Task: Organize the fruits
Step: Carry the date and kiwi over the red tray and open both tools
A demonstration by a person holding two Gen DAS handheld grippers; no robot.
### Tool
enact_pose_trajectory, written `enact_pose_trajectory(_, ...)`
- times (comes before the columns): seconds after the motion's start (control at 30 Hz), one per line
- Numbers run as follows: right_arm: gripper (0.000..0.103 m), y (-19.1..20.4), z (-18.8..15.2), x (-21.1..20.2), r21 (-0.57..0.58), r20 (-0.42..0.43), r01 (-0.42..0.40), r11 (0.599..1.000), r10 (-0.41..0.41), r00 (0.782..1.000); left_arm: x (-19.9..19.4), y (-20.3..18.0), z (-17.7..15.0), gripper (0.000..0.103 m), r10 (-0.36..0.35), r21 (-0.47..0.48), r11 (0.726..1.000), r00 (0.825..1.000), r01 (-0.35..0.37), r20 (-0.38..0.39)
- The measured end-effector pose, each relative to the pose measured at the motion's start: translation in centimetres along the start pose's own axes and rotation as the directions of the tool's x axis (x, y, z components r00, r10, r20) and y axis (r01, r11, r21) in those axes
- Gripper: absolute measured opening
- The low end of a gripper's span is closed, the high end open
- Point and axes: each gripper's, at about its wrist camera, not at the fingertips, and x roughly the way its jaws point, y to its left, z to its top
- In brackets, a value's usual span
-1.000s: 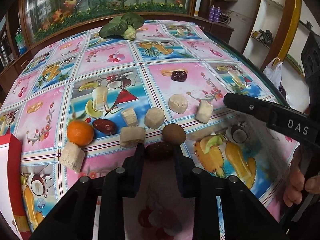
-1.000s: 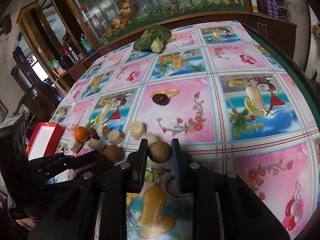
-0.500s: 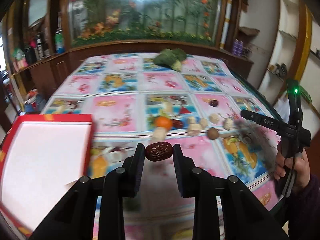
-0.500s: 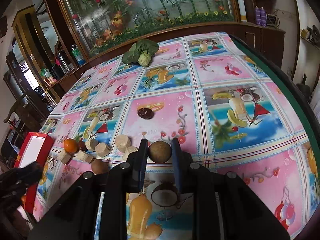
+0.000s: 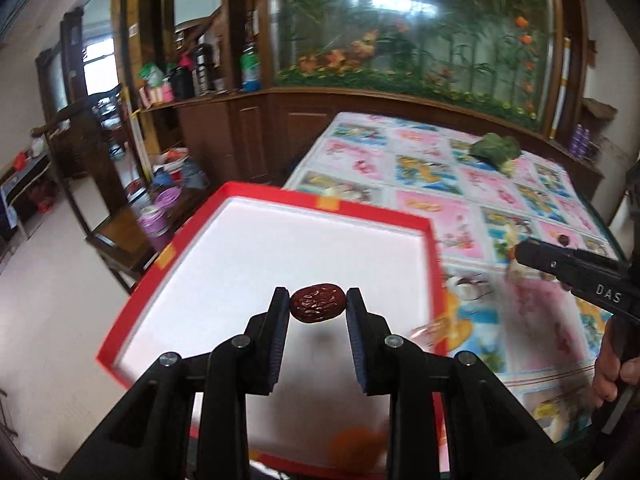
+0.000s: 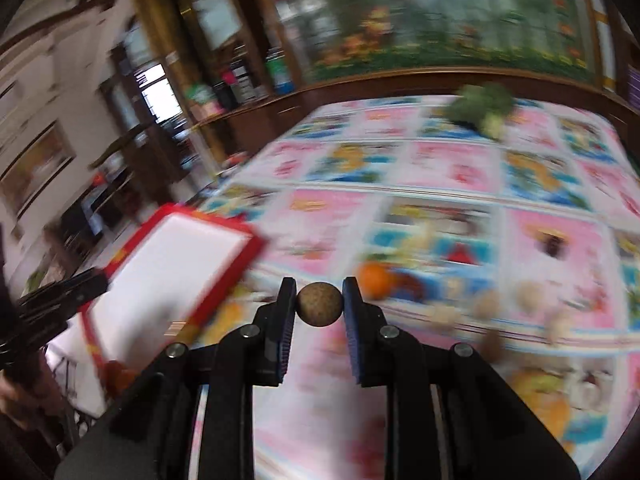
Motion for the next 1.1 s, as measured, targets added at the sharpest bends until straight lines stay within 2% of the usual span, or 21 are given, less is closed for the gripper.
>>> enact_pose_trajectory(0.07, 0.026, 4.4, 0.7, 1.9, -0.078, -0.035, -0.070, 0.995, 0.067, 0.997, 0.5, 1.5, -0.7, 0.028, 0.010, -0.016, 1.000, 1.000, -0.011, -0.027)
enact_pose_trajectory(0.17, 0.026, 9.1, 1.3, 4.4, -0.139, -0.087, -0.136, 0.981, 0.124, 0.988, 1.1, 2.6, -1.5, 0.028, 0.010, -0.028, 1.000, 0.998, -0.011, -0.056)
enact_pose_trajectory(0.27, 0.026, 12.5, 1.3, 7.0, -0.183, -0.154, -0.171, 0.968, 0.144, 0.978, 1.6, 3.4, -1.9, 0.028, 0.014, -0.032, 0.999, 0.998, -0.016, -0.068)
enact_pose_trajectory(0.37, 0.026, 14.8, 0.8, 9.6, -0.213, -0.217, -0.175, 0.961, 0.128, 0.968, 2.2, 4.0, -2.2, 0.028, 0.016, -0.034, 0.999, 0.996, -0.019, -0.083)
enact_pose_trajectory(0.57, 0.026, 15.9, -0.8, 13.0, -0.199, -0.316, -0.152, 0.968, 0.084, 0.945, 3.1, 4.5, -3.2, 0.028, 0.007, -0.034, 0.999, 0.992, -0.012, -0.128)
enact_pose_trajectory(0.73, 0.026, 16.3, -1.1, 13.5, -0.219, -0.340, -0.129, 0.967, 0.048, 0.939, 3.7, 4.5, -3.6, 0.028, 0.002, -0.040, 0.999, 0.987, -0.009, -0.162)
enact_pose_trajectory(0.8, 0.026, 16.4, -1.2, 13.5, -0.225, -0.344, -0.123, 0.967, 0.040, 0.938, 3.7, 4.5, -3.6, 0.031, -0.001, -0.045, 0.999, 0.986, -0.006, -0.169)
enact_pose_trajectory(0.83, 0.027, 16.3, -1.2, 13.4, -0.217, -0.348, -0.126, 0.968, 0.044, 0.937, 3.7, 4.5, -3.6, 0.041, 0.002, -0.043, 0.999, 0.985, -0.010, -0.172)
enact_pose_trajectory(0.87, 0.033, 16.3, -1.2, 13.5, -0.209, -0.351, -0.132, 0.969, 0.052, 0.935, 3.7, 4.3, -3.6, 0.054, 0.013, -0.037, 0.999, 0.983, -0.020, -0.181)
enact_pose_trajectory(0.9, 0.038, 16.1, -1.1, 13.4, -0.192, -0.355, -0.138, 0.972, 0.063, 0.933, 3.5, 4.2, -3.6, 0.058, 0.020, -0.037, 0.999, 0.983, -0.027, -0.180)
enact_pose_trajectory(0.93, 0.052, 15.9, -1.1, 13.2, -0.178, -0.355, -0.140, 0.974, 0.069, 0.932, 3.4, 4.2, -3.5, 0.058, 0.022, -0.039, 0.999, 0.985, -0.029, -0.173)
enact_pose_trajectory(0.97, 0.060, 15.4, -0.8, 12.9, -0.162, -0.343, -0.141, 0.977, 0.078, 0.936, 3.1, 3.9, -3.4, 0.058, 0.024, -0.035, 0.999, 0.986, -0.030, -0.164)
enact_pose_trajectory(1.1, 0.060, 13.6, 0.4, 10.0, -0.120, -0.246, -0.170, 0.978, 0.137, 0.960, 1.8, 2.3, -2.5, 0.059, 0.014, -0.010, 1.000, 0.992, -0.015, -0.123)
